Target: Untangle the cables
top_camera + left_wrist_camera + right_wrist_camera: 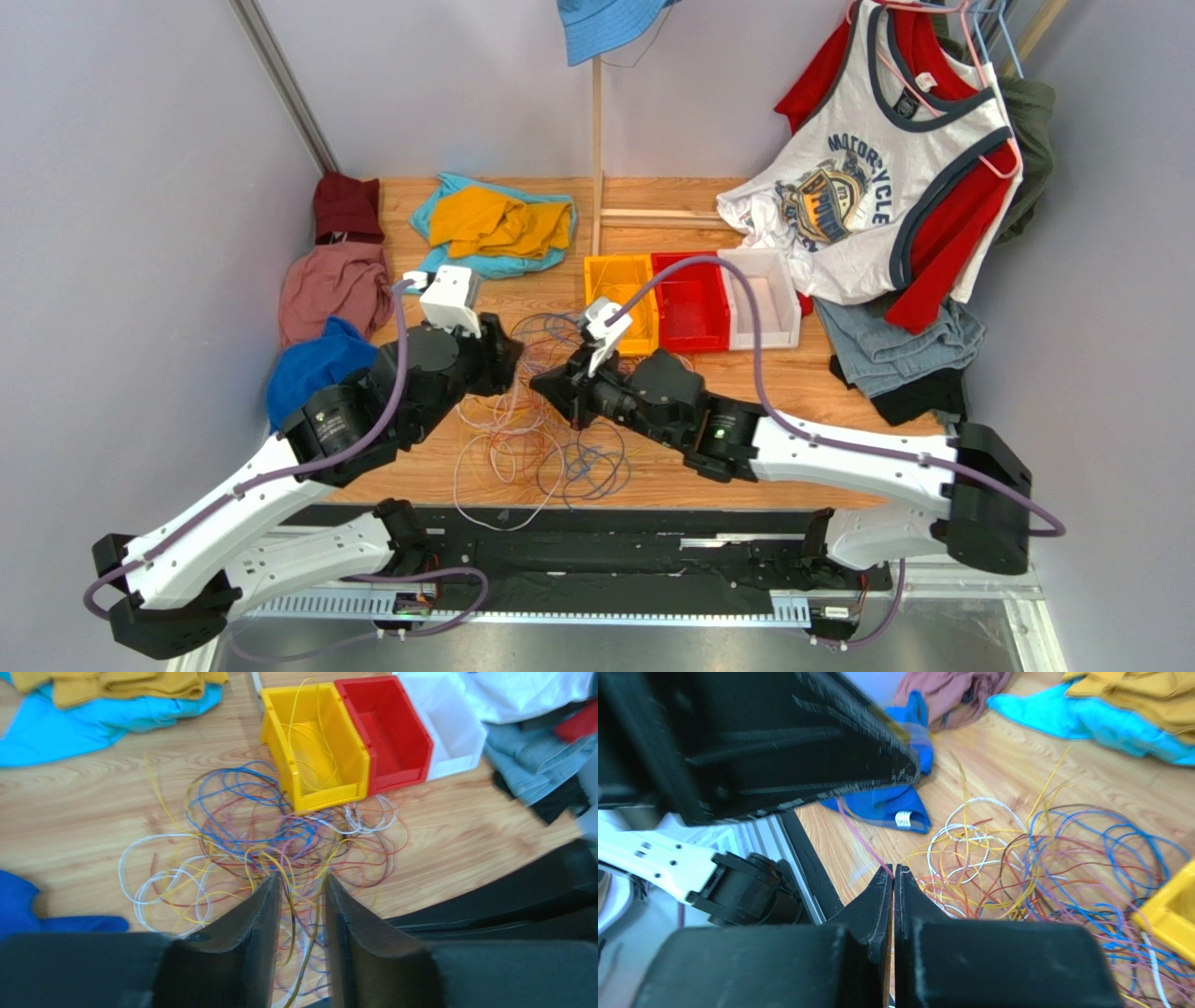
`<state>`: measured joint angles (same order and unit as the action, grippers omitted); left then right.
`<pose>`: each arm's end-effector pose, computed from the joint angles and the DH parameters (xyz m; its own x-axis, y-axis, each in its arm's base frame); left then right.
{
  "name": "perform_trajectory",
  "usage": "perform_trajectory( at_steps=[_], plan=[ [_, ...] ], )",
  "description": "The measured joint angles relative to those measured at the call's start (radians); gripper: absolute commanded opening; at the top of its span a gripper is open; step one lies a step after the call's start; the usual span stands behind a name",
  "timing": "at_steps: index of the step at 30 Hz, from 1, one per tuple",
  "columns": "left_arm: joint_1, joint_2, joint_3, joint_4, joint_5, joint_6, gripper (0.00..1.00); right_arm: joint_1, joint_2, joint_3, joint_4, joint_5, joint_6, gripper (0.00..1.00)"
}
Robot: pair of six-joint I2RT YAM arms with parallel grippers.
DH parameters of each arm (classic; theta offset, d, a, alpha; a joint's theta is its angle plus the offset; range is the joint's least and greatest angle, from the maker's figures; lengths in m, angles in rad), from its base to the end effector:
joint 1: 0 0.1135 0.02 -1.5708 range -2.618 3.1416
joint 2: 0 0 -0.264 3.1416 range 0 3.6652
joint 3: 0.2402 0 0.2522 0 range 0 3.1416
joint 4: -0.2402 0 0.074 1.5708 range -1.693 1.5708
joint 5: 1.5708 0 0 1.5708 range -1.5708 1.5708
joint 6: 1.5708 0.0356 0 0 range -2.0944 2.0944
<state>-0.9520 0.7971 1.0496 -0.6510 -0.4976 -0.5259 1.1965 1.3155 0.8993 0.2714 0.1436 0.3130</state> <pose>0.1036 -0.1162 0.3808 -0.4259 -0.1624 -0.8901 0.2854 0.9094 -0.3025 0.1180 0.2864 0.3090 -0.3179 0.0242 -0.9478 -0.8109 0.5110 0.2851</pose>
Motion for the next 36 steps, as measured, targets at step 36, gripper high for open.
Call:
perform_trajectory(
  at_steps=[36],
  plan=[
    [0.063, -0.247, -0.405, 0.098, -0.056, -0.234, 0.99, 0.000, -0.198, 1.198, -0.864, 0.312, -0.243, 0.00]
  ],
)
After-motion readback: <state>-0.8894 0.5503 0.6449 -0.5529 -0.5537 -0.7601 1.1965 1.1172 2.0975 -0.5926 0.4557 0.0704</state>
